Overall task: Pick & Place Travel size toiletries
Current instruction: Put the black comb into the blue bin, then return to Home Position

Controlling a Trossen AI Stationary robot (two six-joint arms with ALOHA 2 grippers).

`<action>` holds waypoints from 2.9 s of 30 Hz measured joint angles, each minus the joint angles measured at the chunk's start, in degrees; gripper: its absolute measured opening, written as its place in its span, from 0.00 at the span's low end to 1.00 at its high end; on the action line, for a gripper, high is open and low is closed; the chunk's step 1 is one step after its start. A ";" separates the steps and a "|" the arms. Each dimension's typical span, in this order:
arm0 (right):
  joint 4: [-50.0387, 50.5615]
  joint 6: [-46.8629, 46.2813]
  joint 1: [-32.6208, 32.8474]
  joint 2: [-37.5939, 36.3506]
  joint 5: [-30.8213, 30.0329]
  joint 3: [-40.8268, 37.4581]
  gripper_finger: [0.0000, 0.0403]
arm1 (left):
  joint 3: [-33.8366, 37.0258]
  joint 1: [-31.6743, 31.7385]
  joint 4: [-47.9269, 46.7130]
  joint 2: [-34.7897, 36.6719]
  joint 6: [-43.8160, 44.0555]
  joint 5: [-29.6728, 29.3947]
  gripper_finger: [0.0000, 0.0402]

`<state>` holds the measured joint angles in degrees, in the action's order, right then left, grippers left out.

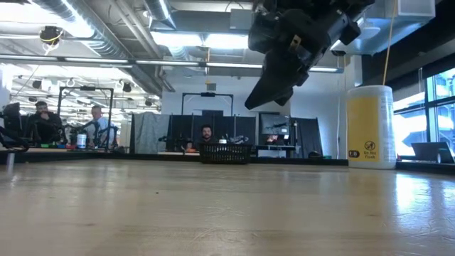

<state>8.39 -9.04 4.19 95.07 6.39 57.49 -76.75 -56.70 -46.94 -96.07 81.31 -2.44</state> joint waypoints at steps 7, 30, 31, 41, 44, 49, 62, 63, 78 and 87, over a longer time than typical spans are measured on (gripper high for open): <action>-1.24 -0.63 -0.22 0.00 0.02 0.00 0.02 | 0.02 -1.29 -1.23 -3.14 2.26 2.34 0.24; -2.41 1.99 -1.42 0.00 0.26 0.00 0.02 | 6.13 -1.76 -5.15 -4.27 13.83 7.43 0.21; -2.41 1.99 -1.42 0.00 0.26 0.00 0.01 | 6.57 -1.76 -5.26 -4.27 13.95 7.87 0.21; -2.41 1.93 -1.42 0.00 0.50 0.00 0.01 | 6.80 -1.74 -4.53 -4.14 12.59 8.52 0.21; -2.40 1.93 -1.41 0.00 0.56 0.00 0.01 | 6.80 -1.69 -4.00 -4.11 11.98 8.62 0.21; -2.39 1.84 -1.42 0.00 0.68 0.00 0.02 | 6.80 -1.65 -4.25 -3.05 12.47 9.22 0.21; -2.39 1.84 -1.42 0.00 0.68 0.00 0.01 | 6.78 -1.65 -7.52 -1.93 12.34 4.92 0.21; -2.39 1.84 -1.42 0.00 0.68 0.00 0.01 | 6.78 -1.65 -7.61 -1.93 12.36 4.89 0.21; -2.39 1.83 -1.42 0.00 0.70 0.00 0.01 | 6.90 -1.64 -10.30 -1.93 13.06 2.33 0.21; -2.37 1.84 -1.40 0.00 0.70 0.00 0.01 | 8.98 -1.23 -10.24 -1.93 14.83 3.64 0.21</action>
<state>6.02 -7.20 2.79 95.07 7.09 57.49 -67.77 -57.93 -57.17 -98.00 96.14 1.20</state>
